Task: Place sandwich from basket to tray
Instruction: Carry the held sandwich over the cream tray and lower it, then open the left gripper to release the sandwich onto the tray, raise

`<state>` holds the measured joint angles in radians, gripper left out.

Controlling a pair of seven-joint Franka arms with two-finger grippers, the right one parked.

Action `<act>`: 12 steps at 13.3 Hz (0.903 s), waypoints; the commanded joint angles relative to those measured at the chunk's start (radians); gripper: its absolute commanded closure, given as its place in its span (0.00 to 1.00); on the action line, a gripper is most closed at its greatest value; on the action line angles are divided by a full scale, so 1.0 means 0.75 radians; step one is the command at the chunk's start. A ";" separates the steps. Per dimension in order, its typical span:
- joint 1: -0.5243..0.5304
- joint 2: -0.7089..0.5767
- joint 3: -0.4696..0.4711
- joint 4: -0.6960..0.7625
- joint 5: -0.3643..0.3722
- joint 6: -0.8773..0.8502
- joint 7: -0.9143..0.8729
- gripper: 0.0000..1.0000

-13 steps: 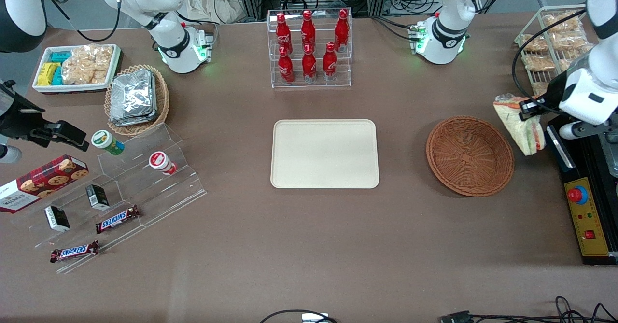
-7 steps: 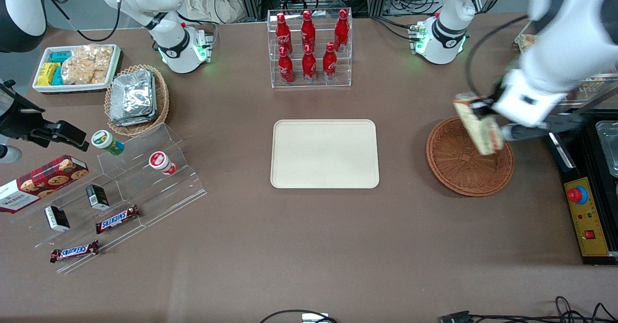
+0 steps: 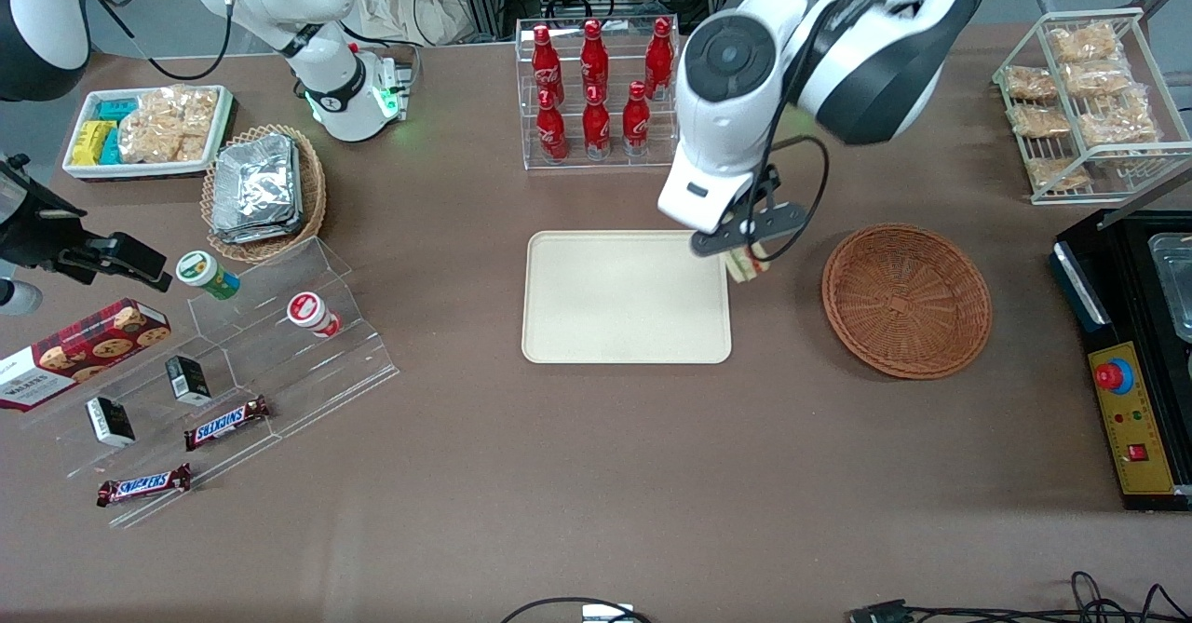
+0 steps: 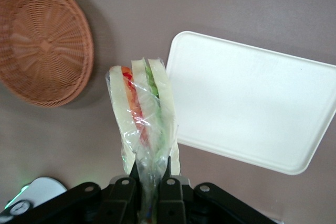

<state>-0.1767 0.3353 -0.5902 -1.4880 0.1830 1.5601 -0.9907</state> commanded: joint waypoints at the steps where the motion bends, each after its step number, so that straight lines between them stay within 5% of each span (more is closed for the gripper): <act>1: 0.021 0.007 -0.011 -0.246 0.032 0.295 -0.006 0.88; 5: 0.033 0.076 -0.007 -0.564 0.189 0.776 0.016 0.90; 8: 0.035 0.177 -0.007 -0.583 0.328 0.875 0.049 0.90; 12: 0.037 0.212 -0.003 -0.630 0.359 0.973 0.057 0.88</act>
<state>-0.1610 0.5012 -0.5872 -1.9347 0.4259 2.2524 -0.9613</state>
